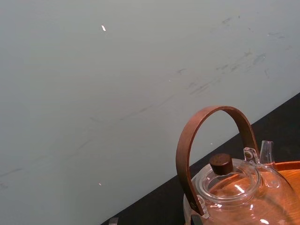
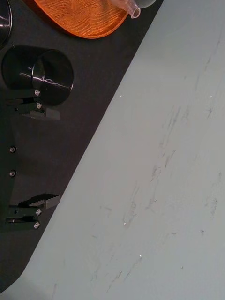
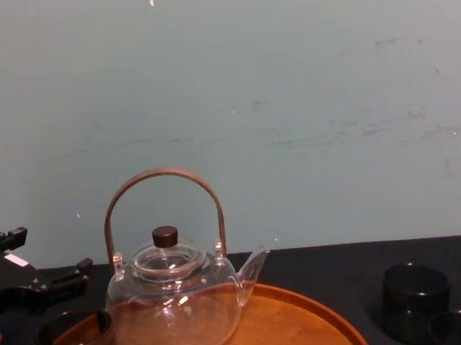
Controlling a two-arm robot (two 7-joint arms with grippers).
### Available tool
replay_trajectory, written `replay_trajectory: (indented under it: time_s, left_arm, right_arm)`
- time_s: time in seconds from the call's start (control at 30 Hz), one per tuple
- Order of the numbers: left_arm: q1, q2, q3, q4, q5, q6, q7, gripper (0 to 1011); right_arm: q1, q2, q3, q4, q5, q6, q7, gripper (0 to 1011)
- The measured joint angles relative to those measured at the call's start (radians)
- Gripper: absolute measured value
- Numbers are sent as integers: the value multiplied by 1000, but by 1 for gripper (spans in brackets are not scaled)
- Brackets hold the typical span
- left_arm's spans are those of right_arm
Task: Pick up the glass from the table and place it on the tray.
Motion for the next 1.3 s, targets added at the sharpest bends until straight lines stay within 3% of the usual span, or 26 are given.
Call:
replay_trajectory:
  time_s: [1.3]
  left_arm:
    - [0,0,0,0,0,0,0,1001]
  right_arm:
    - [0,0,0,0,0,0,0,1002]
